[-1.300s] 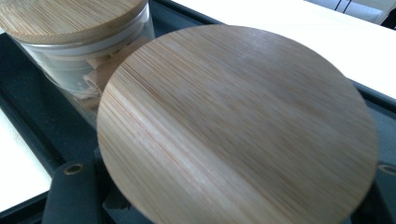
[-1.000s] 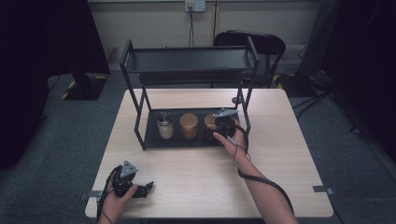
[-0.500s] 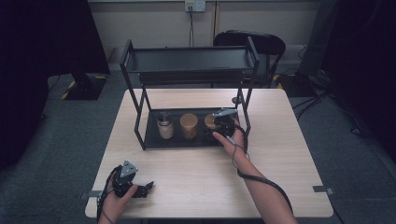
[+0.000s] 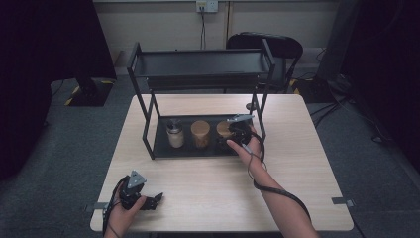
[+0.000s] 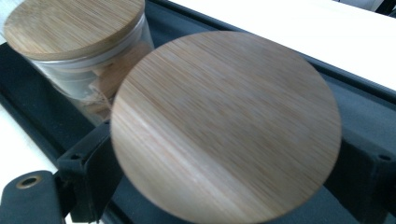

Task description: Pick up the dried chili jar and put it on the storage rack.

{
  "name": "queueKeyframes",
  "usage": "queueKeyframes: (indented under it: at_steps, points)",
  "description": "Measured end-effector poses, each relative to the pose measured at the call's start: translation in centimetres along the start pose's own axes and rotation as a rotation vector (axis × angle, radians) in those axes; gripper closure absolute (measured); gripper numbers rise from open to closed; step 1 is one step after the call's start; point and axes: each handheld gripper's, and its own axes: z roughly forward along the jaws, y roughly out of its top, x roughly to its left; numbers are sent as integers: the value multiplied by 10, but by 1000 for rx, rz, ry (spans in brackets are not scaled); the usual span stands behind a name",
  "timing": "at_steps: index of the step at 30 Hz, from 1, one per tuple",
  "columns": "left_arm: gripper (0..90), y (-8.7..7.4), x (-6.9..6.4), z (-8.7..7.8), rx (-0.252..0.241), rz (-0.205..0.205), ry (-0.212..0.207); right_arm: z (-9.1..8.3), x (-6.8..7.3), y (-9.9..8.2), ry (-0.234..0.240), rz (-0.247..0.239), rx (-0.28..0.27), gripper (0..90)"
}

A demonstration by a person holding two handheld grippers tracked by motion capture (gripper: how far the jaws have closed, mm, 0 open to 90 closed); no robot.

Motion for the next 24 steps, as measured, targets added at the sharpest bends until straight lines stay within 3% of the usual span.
queueKeyframes:
  at_steps: [13, 24]
  points:
    - [1, 0, 0, 0, 1, 1, 0, -16, 0, -2, 21, 12, -7, 15]
    - [1, 0, 0, 0, 0, 1, -2, -28, 0, -7, 7, 12, -2, 18]
